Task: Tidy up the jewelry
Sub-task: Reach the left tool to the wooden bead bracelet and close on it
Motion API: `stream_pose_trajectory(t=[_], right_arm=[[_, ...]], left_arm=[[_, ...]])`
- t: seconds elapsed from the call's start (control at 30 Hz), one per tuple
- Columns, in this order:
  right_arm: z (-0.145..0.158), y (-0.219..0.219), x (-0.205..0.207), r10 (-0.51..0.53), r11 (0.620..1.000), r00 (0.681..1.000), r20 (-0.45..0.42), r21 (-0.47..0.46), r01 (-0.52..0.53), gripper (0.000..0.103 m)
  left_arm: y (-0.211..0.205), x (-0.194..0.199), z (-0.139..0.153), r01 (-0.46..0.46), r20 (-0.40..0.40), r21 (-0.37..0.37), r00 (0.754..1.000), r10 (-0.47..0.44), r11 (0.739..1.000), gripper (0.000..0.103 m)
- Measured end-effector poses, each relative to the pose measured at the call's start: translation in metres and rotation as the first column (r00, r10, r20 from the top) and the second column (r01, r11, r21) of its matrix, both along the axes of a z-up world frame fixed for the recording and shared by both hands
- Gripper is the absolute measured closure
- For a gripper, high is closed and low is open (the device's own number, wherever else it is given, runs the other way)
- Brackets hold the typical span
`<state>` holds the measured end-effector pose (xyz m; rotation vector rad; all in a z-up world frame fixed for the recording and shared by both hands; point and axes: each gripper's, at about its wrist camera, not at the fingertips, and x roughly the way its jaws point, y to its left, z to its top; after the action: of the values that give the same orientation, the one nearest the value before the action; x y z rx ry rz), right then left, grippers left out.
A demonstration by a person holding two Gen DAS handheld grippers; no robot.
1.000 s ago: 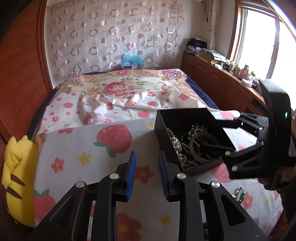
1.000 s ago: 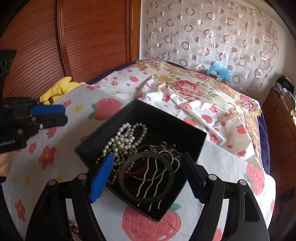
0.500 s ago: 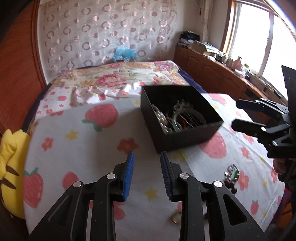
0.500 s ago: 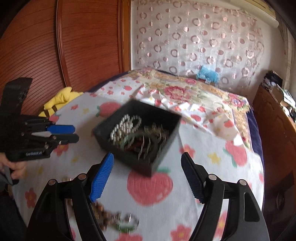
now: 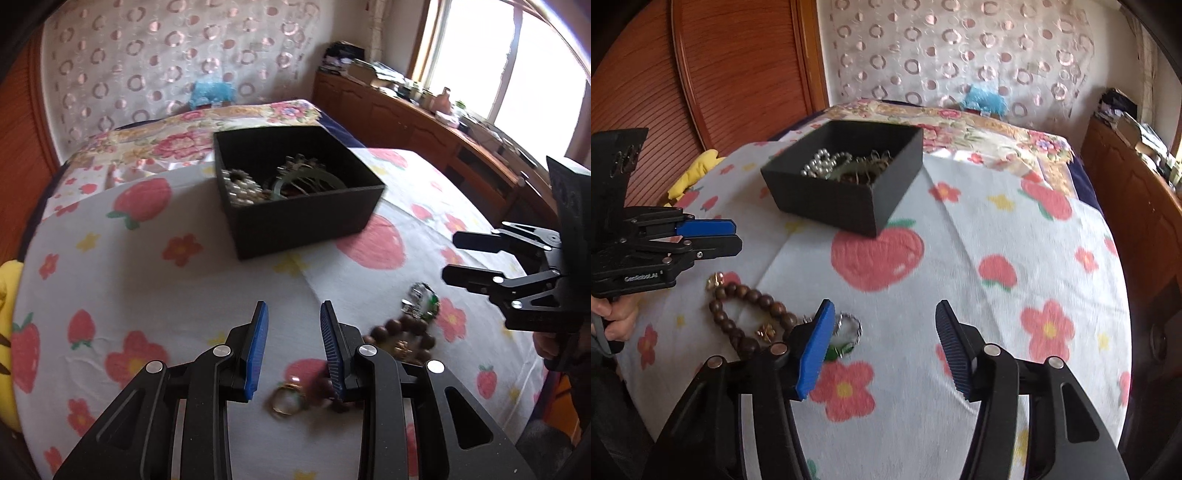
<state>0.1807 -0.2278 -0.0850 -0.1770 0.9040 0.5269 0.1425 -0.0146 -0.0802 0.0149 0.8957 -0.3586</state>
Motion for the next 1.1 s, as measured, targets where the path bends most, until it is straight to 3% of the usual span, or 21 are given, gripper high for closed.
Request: stream_pose_trajectory(t=[0.33, 0.5, 0.6, 0.63, 0.8, 1.0, 1.1], right_arm=[[-0.008, 0.003, -0.011, -0.011, 1.0, 1.0, -0.008, 0.002, 0.011, 0.044], [-0.01, 0.004, -0.012, -0.008, 1.0, 1.0, -0.012, 0.006, 0.008, 0.044], [-0.01, 0.006, -0.013, -0.002, 1.0, 1.0, -0.015, 0.011, 0.002, 0.044], [-0.01, 0.007, -0.014, 0.002, 1.0, 1.0, -0.016, 0.012, -0.002, 0.044], [-0.013, 0.011, -0.018, 0.015, 1.0, 1.0, -0.02, 0.019, -0.015, 0.044], [-0.017, 0.016, -0.018, 0.024, 0.999, 0.999, -0.034, 0.021, -0.024, 0.061], [-0.019, 0.017, -0.018, 0.025, 1.0, 0.999, -0.041, 0.015, -0.024, 0.064]], left_arm=[[-0.032, -0.005, -0.013, 0.138, -0.047, 0.037, 0.99, -0.136, 0.99, 0.076], [-0.043, -0.008, -0.019, 0.188, -0.063, 0.094, 0.981, -0.183, 0.978, 0.076], [-0.042, -0.008, -0.019, 0.18, -0.062, 0.09, 0.983, -0.175, 0.98, 0.078], [-0.041, -0.007, -0.02, 0.175, -0.064, 0.087, 0.983, -0.17, 0.981, 0.086], [-0.033, -0.007, -0.014, 0.14, -0.049, 0.059, 0.989, -0.137, 0.988, 0.091], [-0.014, -0.008, 0.014, 0.068, 0.019, -0.009, 0.997, -0.068, 0.998, 0.091], [-0.01, -0.008, 0.022, 0.048, 0.04, -0.027, 0.998, -0.047, 0.999, 0.091]])
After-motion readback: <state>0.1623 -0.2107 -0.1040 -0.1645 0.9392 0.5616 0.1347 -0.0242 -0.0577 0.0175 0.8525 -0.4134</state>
